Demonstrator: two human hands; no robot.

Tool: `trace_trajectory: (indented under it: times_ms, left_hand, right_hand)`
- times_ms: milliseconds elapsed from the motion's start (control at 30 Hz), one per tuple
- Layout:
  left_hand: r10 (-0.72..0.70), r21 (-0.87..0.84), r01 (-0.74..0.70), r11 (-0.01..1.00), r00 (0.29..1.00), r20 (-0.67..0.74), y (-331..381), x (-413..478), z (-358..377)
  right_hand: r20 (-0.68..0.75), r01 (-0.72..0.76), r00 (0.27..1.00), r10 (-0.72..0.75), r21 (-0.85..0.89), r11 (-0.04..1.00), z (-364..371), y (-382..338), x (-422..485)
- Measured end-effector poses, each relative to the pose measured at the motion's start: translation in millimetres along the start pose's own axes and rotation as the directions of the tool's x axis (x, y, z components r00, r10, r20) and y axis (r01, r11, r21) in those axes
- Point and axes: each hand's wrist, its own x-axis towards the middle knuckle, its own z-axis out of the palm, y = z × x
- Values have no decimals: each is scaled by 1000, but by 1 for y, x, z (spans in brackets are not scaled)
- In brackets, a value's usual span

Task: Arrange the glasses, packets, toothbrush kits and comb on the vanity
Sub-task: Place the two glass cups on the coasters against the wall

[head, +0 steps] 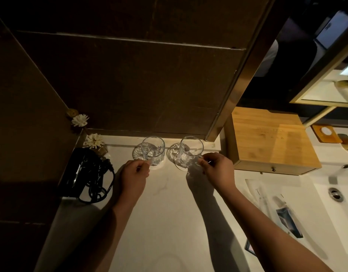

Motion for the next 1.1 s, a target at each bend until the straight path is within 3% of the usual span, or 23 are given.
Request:
trace_trajectory:
  times_ms: [300,567,733,1100]
  left_hand:
    - [-22,-13,22,1000,1000,-16,2,-3,-2]
    - [-24,3,24,1000,1000,6,1,-3,-3]
    - [-23,-12,23,1000,1000,17,-3,3,-1]
    - [-16,21,16,1000,1000,25,-8,5,-1]
  right_hand:
    - [-84,-93,992,94,15,996,18,-4,-15]
    - [-14,-161,987,162,78,984,29,-14,-21]
    - [40,-220,975,217,206,953,23,-16,-19]
    - [-25,-181,981,193,249,951,36,-21,-35]
